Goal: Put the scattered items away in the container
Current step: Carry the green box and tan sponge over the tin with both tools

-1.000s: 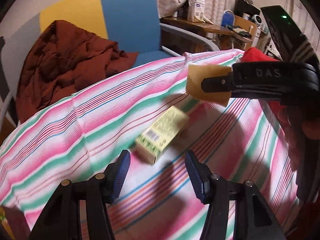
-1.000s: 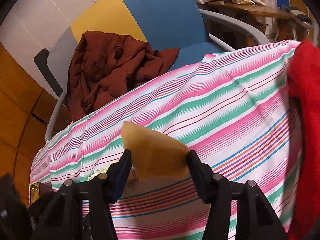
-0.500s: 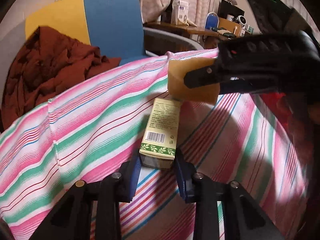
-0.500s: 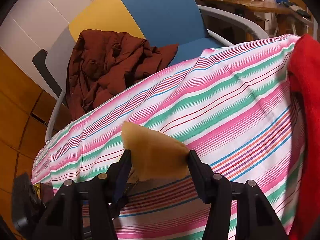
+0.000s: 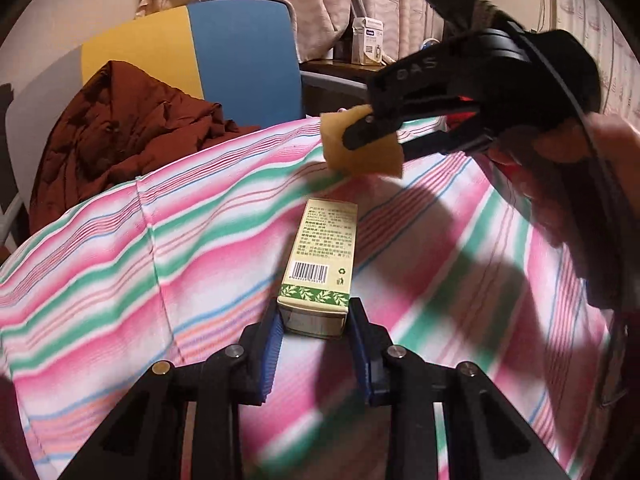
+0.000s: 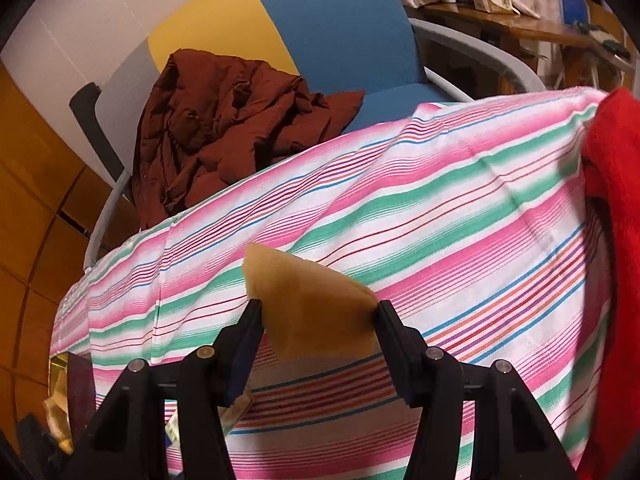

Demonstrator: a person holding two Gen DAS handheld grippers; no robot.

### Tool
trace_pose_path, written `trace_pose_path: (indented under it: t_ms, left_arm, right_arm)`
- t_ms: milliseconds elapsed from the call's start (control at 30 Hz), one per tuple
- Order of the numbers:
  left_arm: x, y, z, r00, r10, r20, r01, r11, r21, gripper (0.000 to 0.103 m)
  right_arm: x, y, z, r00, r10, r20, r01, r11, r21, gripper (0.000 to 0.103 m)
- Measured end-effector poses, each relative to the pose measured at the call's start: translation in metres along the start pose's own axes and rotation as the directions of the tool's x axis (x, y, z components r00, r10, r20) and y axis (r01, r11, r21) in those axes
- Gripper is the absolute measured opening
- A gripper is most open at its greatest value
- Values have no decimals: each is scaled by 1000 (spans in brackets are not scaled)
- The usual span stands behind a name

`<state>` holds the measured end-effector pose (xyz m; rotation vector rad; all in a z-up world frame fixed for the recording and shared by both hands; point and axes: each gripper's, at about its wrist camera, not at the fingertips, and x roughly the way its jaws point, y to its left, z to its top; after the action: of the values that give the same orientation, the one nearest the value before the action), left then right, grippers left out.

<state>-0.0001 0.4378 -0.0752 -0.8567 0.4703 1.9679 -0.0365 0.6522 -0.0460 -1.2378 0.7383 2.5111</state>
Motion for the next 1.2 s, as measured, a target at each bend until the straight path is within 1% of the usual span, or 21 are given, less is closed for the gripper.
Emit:
trace_pose_path:
  t_ms: [100, 167, 300, 400, 533, 700, 867, 967, 1133, 1200]
  left_arm:
    - [-8, -4, -6, 1000, -6, 6, 6, 1000, -15, 31]
    - [-15, -4, -11, 1000, -10, 11, 10, 999, -37, 31]
    - [-28, 4, -18, 999, -14, 31, 17, 994, -105, 31]
    - [-42, 9, -25, 999, -11, 53, 19, 988, -151, 31]
    - [-65, 12, -34, 995, 13, 96, 6, 981, -193, 31]
    - [-91, 11, -48, 992, 22, 124, 4, 978, -209, 31]
    - [-119, 17, -62, 988, 26, 149, 9, 973, -230, 31]
    - [-136, 30, -69, 986, 44, 162, 0, 965, -262, 31]
    - [-168, 63, -83, 976, 112, 184, -47, 944, -326, 31]
    - [-183, 77, -90, 970, 142, 195, -65, 932, -355, 31]
  right_arm:
    - [1, 10, -3, 1000, -25, 7, 25, 998, -50, 57]
    - [0, 20, -5, 998, -59, 20, 61, 993, -103, 57]
    - [-1, 40, -9, 993, -105, 60, 115, 970, -212, 57]
    - [-5, 54, -13, 989, -111, 94, 133, 950, -283, 57]
    - [-10, 66, -17, 987, -90, 130, 130, 930, -345, 57]
    - [-11, 78, -26, 986, -78, 145, 130, 910, -394, 57]
    - [-15, 90, -38, 979, -96, 181, 170, 873, -457, 57]
    - [-17, 96, -44, 972, -104, 208, 197, 848, -493, 57]
    - [-16, 106, -52, 968, -101, 228, 211, 817, -536, 57]
    - [-13, 111, -59, 964, -111, 242, 233, 790, -567, 57]
